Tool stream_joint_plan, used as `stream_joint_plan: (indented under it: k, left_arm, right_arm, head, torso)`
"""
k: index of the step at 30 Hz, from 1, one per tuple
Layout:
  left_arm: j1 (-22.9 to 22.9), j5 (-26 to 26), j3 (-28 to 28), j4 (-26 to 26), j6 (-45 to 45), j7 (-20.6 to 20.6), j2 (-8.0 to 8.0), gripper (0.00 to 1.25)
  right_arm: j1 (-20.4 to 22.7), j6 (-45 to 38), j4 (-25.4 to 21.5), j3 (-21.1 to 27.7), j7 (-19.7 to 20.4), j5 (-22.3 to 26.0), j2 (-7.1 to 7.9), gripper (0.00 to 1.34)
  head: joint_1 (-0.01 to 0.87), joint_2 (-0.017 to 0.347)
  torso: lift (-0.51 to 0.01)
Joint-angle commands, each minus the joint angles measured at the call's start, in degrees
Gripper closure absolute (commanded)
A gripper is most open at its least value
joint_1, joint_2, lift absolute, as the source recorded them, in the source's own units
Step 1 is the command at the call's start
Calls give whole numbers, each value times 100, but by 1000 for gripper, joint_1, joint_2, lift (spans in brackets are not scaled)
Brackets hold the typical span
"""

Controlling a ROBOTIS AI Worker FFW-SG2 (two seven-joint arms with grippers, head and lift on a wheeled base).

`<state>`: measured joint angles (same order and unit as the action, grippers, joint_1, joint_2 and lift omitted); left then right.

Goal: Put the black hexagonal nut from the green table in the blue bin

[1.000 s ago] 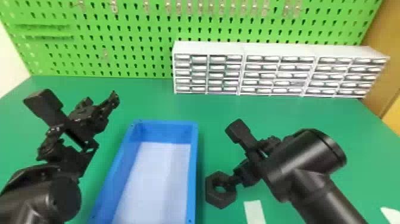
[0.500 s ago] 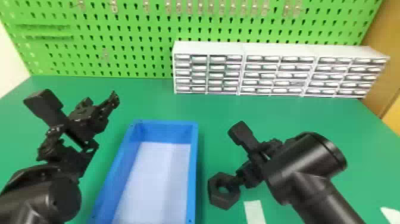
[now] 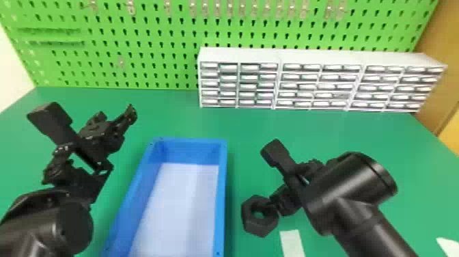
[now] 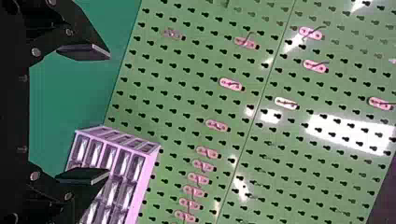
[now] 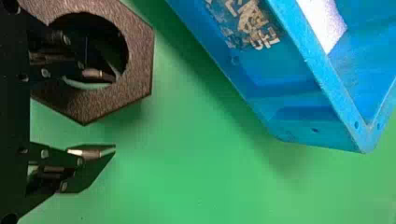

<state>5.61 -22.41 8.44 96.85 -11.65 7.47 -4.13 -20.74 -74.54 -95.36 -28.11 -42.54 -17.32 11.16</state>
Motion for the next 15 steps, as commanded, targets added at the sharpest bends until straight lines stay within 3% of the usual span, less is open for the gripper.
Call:
stream_joint_plan:
  k: [1, 15]
  left_arm:
    - [1, 0, 0, 0, -4, 0, 0, 371]
    - [-7, 0, 0, 0, 5, 0, 0, 371]
  right_arm:
    - [0, 0, 0, -37, 0, -9, 0, 818]
    - [-27, -17, 0, -151, -26, -167, -9, 1030]
  head:
    - [666, 32]
    - [666, 32]
  torso:
    - [-100]
    - [-100]
